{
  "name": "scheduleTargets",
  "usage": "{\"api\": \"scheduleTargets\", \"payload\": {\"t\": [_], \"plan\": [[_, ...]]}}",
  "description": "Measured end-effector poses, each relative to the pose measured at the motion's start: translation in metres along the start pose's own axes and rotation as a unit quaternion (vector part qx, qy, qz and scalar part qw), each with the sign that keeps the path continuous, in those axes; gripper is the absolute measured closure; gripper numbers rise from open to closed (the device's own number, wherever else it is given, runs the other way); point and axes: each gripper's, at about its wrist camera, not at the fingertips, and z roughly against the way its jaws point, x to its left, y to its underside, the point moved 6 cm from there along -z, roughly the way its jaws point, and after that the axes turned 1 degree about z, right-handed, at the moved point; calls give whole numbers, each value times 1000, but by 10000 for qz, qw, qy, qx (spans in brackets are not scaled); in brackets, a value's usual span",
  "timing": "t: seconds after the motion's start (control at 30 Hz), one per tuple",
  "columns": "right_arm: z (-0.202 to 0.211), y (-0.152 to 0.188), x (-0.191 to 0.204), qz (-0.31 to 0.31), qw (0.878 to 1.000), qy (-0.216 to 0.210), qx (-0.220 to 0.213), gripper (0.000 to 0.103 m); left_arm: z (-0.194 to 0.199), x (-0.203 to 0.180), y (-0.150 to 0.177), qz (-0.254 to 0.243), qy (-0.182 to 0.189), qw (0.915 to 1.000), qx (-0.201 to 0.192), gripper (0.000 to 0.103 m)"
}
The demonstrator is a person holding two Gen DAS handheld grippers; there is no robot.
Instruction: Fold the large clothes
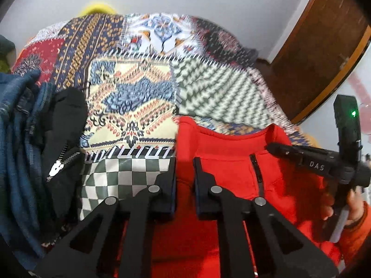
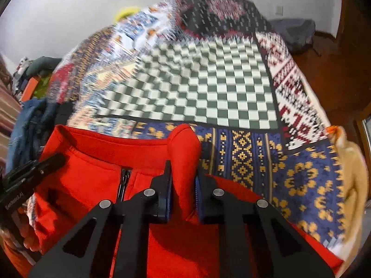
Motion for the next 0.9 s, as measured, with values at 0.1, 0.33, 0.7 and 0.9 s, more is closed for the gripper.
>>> {"api": "scheduleTargets", "payload": {"t": [0.1,0.33,0.7,0.9], "plan": [[37,2,15,178,9994,-27,-283,89,30,-9,0,-131,78,9998,-144,93],[120,31,62,966,9919,-86,-823,89,107,-34,24,-570,117,9969,-521,93],[163,128,86,1295,9879,-115,-847,89,165,-58,122,-982,208,9940,-429,92],[145,187,84,1388,9893,20,-458,89,155,-54,190,-938,303,9951,59,91]]}}
